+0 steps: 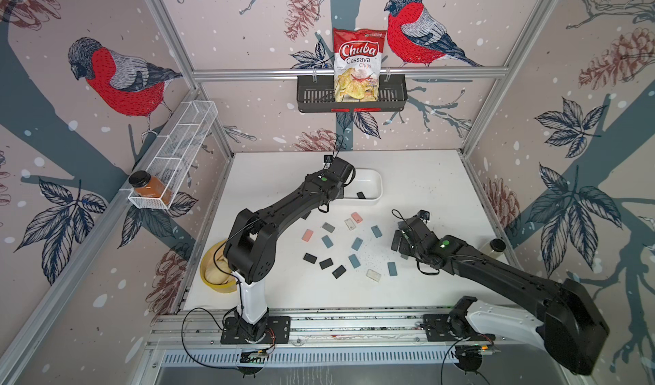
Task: Put the eraser in the storage box
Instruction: Place the eraser in the storage box.
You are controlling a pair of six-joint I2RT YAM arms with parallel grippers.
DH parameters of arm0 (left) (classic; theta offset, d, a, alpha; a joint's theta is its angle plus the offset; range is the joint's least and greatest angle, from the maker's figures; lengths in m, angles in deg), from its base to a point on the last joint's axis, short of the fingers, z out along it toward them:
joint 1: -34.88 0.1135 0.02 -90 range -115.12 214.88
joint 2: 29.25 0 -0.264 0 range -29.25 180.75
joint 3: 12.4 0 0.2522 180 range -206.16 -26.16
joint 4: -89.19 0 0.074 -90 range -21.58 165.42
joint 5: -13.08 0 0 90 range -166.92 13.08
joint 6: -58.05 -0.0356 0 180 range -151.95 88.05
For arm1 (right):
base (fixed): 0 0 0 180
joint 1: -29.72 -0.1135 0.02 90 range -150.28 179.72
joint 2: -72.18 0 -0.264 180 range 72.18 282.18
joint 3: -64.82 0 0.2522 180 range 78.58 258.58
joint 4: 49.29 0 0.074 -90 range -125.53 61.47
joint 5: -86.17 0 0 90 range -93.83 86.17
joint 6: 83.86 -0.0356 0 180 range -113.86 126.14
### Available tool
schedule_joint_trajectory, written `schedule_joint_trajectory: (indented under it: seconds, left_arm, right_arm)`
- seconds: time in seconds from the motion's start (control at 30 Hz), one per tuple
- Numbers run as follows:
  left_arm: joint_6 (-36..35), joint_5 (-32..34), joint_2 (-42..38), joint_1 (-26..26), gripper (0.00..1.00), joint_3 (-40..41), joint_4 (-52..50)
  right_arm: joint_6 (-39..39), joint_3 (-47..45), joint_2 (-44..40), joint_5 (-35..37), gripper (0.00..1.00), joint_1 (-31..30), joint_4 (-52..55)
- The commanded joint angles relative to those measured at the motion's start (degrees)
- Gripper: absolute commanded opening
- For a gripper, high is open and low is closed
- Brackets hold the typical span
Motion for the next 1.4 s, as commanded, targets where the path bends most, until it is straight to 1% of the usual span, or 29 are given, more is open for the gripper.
schedule_joint_trajectory:
  seconds: [0.0,0.1,0.27,0.5,0.7,1.0,1.1,1.27,1.37]
  left_arm:
    - [-2.4,-0.3,4.9,-0.12,0.01,-5.11,-2.19]
    - [-3.1,-0.87,10.04,-0.11,0.01,-10.58,-3.97]
    - [-3.96,-1.11,16.54,-0.13,0.0,-15.34,-4.7]
    - [-4.23,-1.23,21.46,0.31,0.0,-19.22,-4.94]
    - [-4.17,-2.22,23.84,0.94,0.01,-20.05,-4.37]
    - [-3.96,-3.5,25.78,1.38,0.09,-20.66,-4.24]
    - [-3.97,-3.81,25.98,1.35,0.1,-20.94,-4.25]
    - [-3.68,-3.83,25.99,1.38,0.17,-21.3,-4.46]
    - [-3.62,-3.85,25.73,1.36,0.24,-21.78,-4.54]
  right_arm:
    - [-2.21,-1.2,-0.54,-1.7,1.0,-0.28,0.01]
    - [-2.63,-1.87,-0.19,-1.92,1.0,-0.45,0.47]
    - [-3.01,-2.24,0.7,-0.95,1.0,-1.33,1.56]
    - [-4.37,-2.24,1.76,0.29,1.0,-2.62,2.36]
    - [-5.63,-2.84,2.42,0.88,1.0,-3.18,2.54]
    - [-6.69,-3.11,3.71,1.34,1.0,-3.37,2.16]
    - [-6.7,-3.21,4.3,1.17,1.0,-3.37,1.63]
    - [-6.68,-3.21,5.14,1.25,1.0,-3.37,1.27]
    - [-6.68,-3.29,5.49,1.25,1.0,-3.38,1.07]
